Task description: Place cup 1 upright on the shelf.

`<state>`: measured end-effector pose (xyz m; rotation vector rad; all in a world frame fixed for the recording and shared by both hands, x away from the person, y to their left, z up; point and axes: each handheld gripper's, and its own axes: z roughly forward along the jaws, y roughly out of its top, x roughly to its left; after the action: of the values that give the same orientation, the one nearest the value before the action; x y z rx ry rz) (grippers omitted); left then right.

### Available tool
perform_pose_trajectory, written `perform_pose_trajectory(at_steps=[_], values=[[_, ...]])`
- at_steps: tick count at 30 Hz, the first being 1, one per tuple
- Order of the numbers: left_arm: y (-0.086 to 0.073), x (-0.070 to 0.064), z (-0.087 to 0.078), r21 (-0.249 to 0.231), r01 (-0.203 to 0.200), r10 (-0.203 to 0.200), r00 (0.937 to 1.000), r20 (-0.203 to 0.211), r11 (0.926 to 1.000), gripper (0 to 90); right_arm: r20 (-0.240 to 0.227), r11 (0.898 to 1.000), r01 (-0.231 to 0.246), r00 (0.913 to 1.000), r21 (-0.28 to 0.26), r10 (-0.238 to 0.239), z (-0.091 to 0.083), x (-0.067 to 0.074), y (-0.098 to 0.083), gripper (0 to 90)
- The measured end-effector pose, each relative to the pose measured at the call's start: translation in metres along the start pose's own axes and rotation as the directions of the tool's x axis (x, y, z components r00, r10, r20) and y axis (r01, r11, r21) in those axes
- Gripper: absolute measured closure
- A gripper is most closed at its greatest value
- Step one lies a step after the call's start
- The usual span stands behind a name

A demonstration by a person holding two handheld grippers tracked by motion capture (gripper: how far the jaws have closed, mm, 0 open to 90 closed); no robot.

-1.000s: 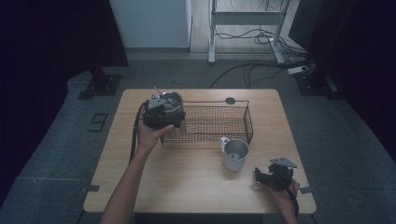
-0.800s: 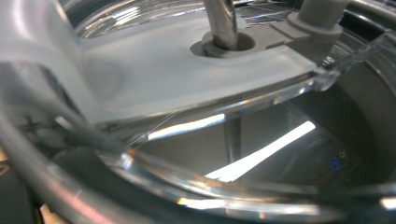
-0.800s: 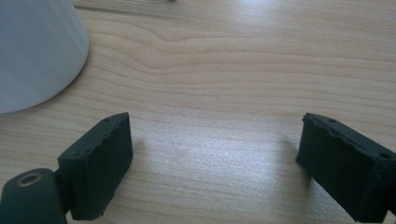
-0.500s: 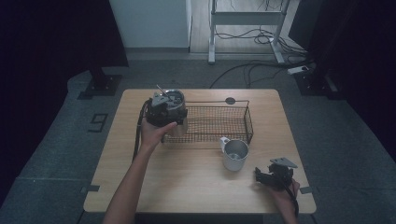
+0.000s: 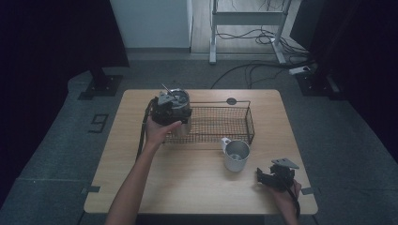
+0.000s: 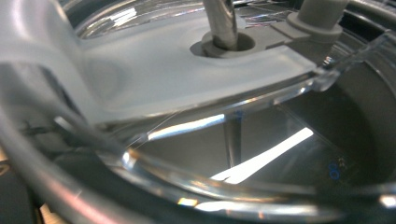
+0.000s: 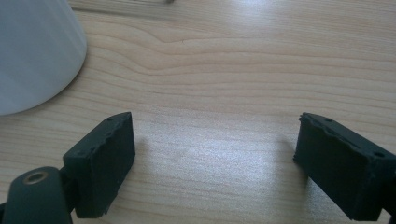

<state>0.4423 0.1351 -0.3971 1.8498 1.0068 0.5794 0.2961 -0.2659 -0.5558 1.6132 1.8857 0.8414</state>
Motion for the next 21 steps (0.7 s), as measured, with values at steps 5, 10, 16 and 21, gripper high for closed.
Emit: perform_pose_trajectory(at_steps=[5, 10, 16, 21], values=[[0.002, -0.001, 0.004, -0.003, -0.006, 0.006, 1.0000, -0.001, 1.0000, 4.1, 0.001, 1.000, -0.001, 1.0000, -0.001, 0.001, 0.000, 0.000, 0.000, 12.2], [0.006, -0.002, 0.008, -0.003, -0.007, 0.007, 1.0000, 0.001, 1.0000, 4.1, 0.002, 1.000, -0.002, 1.0000, -0.001, 0.002, 0.000, 0.000, 0.000, 12.3], [0.008, -0.003, 0.011, -0.002, -0.007, 0.007, 1.0000, 0.002, 1.0000, 4.1, 0.002, 1.000, -0.002, 1.0000, -0.001, 0.002, 0.000, 0.000, 0.000, 12.4], [0.009, -0.001, 0.014, 0.003, -0.008, 0.008, 1.0000, -0.001, 1.0000, 4.1, 0.002, 1.000, -0.003, 1.0000, -0.001, 0.003, 0.000, 0.000, 0.000, 12.5]])
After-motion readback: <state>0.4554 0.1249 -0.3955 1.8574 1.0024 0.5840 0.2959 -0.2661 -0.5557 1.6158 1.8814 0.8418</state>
